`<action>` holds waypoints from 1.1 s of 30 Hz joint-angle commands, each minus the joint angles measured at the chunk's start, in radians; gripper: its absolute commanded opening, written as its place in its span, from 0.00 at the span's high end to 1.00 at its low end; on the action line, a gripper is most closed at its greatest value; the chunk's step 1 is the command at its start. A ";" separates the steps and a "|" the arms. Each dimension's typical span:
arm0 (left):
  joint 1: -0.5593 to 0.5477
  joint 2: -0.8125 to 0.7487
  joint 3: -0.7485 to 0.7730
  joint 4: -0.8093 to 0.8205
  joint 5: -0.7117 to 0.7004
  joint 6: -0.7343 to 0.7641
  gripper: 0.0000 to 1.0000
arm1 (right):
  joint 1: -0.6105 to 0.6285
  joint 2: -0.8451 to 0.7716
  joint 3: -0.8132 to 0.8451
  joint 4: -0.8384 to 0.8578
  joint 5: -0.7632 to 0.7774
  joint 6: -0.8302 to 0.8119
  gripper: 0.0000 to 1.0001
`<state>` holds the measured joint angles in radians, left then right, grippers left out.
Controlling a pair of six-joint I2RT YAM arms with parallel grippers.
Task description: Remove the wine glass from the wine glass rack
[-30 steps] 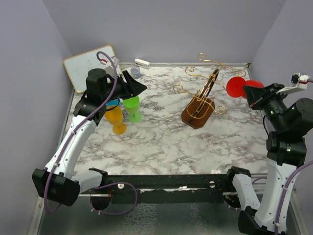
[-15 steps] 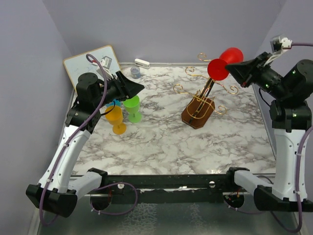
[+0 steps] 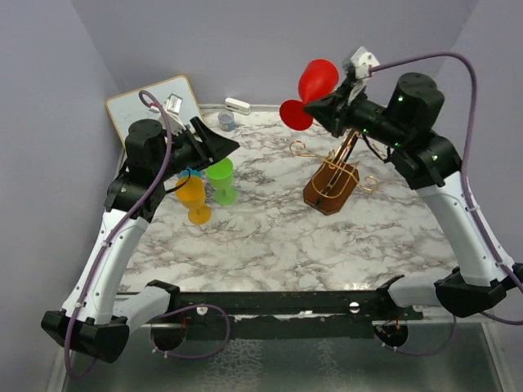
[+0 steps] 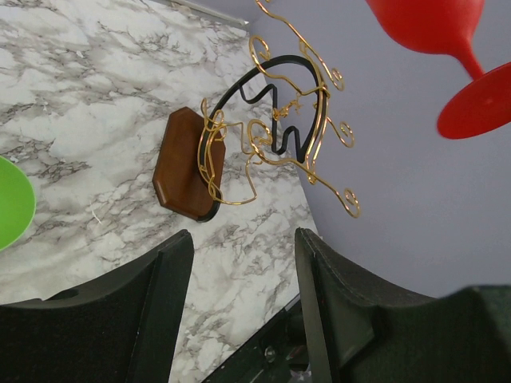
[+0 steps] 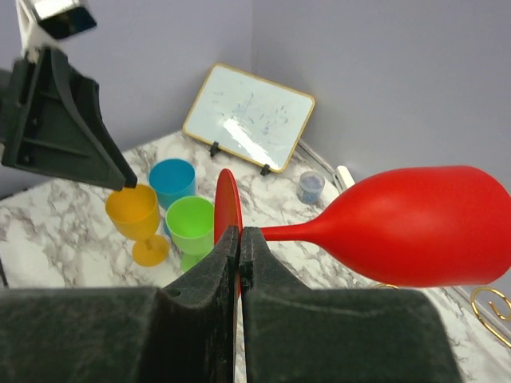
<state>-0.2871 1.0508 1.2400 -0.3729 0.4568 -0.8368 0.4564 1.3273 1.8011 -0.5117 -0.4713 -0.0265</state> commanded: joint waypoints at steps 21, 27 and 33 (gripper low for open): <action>0.004 -0.138 -0.161 0.059 0.025 -0.490 0.41 | 0.670 -0.178 -0.608 0.441 0.740 -0.584 0.99; 0.004 -0.158 -0.170 0.056 0.040 -0.514 0.41 | 0.720 -0.169 -0.661 0.505 0.794 -0.616 0.99; 0.004 -0.168 -0.193 0.064 0.071 -0.532 0.41 | 0.773 -0.145 -0.689 0.579 0.838 -0.657 0.99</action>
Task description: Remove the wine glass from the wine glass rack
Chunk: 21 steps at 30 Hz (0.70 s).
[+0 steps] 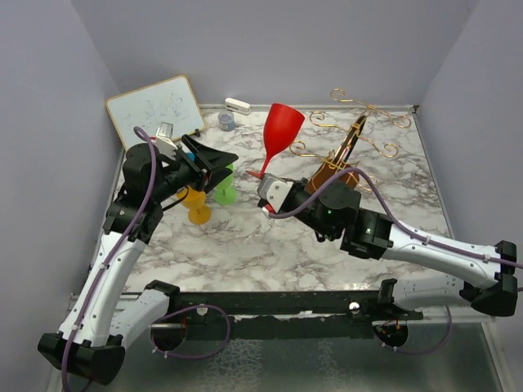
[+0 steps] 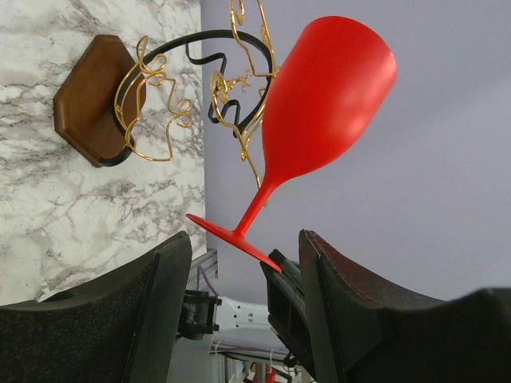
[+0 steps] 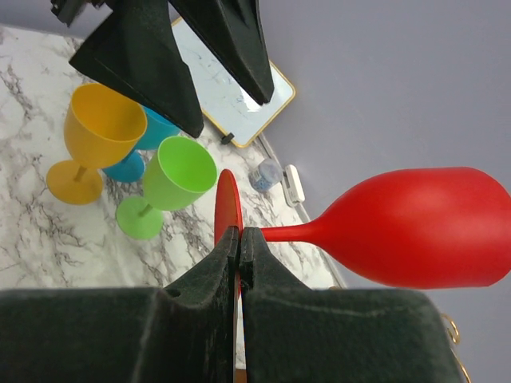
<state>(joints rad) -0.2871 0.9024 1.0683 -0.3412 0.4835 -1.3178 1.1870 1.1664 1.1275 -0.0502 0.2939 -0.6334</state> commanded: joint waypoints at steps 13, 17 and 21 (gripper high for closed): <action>0.003 -0.031 -0.078 0.089 0.101 -0.094 0.41 | 0.155 0.107 -0.081 0.384 0.229 -0.217 0.99; 0.004 -0.032 -0.084 0.095 0.112 -0.092 0.41 | 0.176 0.123 -0.097 0.429 0.237 -0.243 0.99; 0.004 -0.034 -0.097 0.119 0.135 -0.102 0.41 | 0.195 0.151 -0.112 0.484 0.266 -0.299 0.99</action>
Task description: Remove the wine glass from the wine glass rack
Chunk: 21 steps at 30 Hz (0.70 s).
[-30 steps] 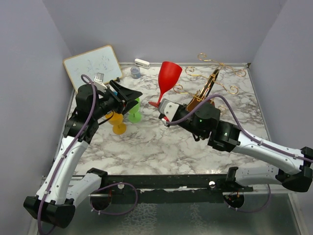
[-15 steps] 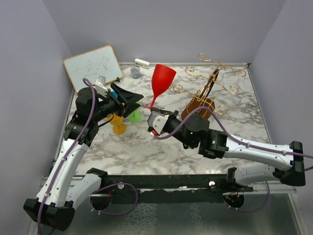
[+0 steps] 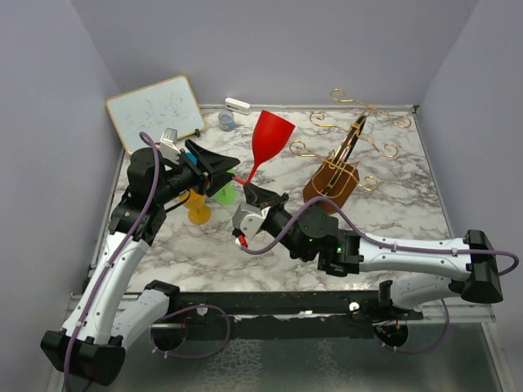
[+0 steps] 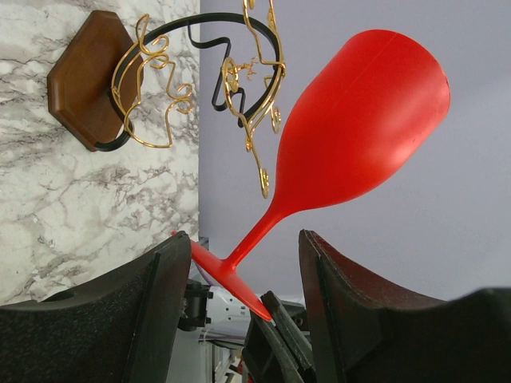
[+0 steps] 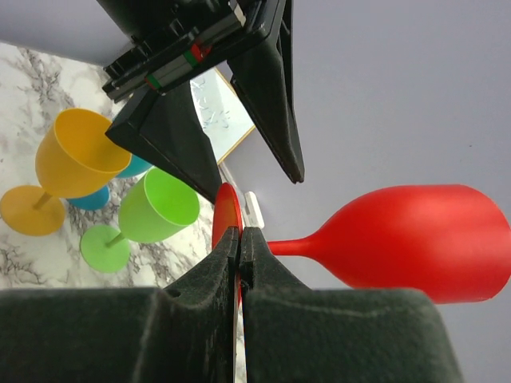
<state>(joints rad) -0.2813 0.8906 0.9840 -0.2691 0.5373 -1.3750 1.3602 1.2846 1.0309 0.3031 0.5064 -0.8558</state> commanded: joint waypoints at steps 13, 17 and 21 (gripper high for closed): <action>-0.002 -0.024 -0.017 0.043 0.104 -0.036 0.41 | 0.037 0.070 -0.031 0.239 0.120 -0.134 0.99; -0.002 -0.022 -0.020 0.042 0.104 -0.034 0.41 | 0.039 0.056 -0.036 0.241 0.132 -0.134 0.99; -0.001 -0.020 -0.027 0.044 0.104 -0.031 0.41 | 0.039 0.039 -0.043 0.243 0.141 -0.133 0.99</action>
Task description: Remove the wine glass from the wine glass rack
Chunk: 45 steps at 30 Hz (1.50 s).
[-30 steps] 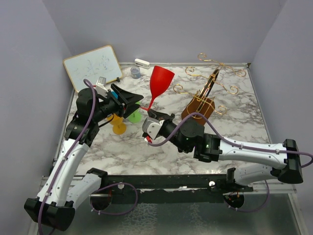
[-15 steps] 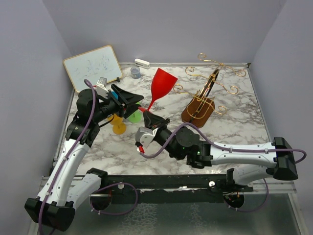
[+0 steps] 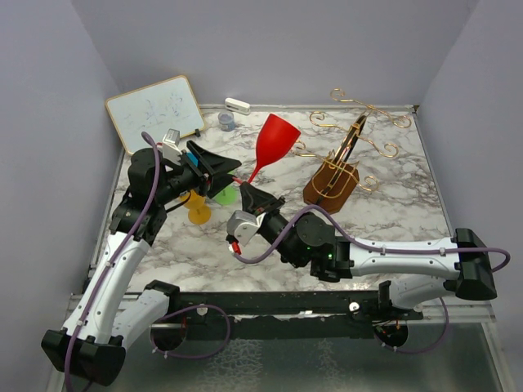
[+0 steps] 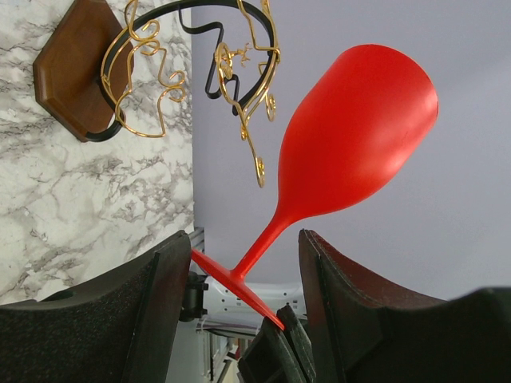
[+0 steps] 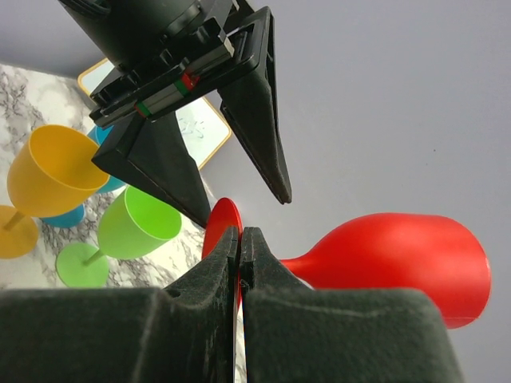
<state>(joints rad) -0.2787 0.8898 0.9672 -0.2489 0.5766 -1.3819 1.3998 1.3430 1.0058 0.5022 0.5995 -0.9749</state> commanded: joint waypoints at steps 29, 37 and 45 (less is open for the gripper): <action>-0.004 -0.027 -0.025 0.068 0.086 -0.063 0.41 | 0.005 0.017 -0.011 0.098 0.040 -0.043 0.99; -0.005 -0.032 -0.044 0.079 0.093 -0.070 0.41 | 0.012 0.039 -0.001 0.126 0.040 -0.045 0.99; -0.004 -0.024 -0.052 0.086 0.103 -0.062 0.41 | 0.018 0.052 0.008 0.138 0.034 -0.047 0.99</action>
<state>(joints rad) -0.2817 0.8734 0.9176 -0.2008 0.6487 -1.4269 1.4067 1.3834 0.9771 0.5812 0.6422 -1.0180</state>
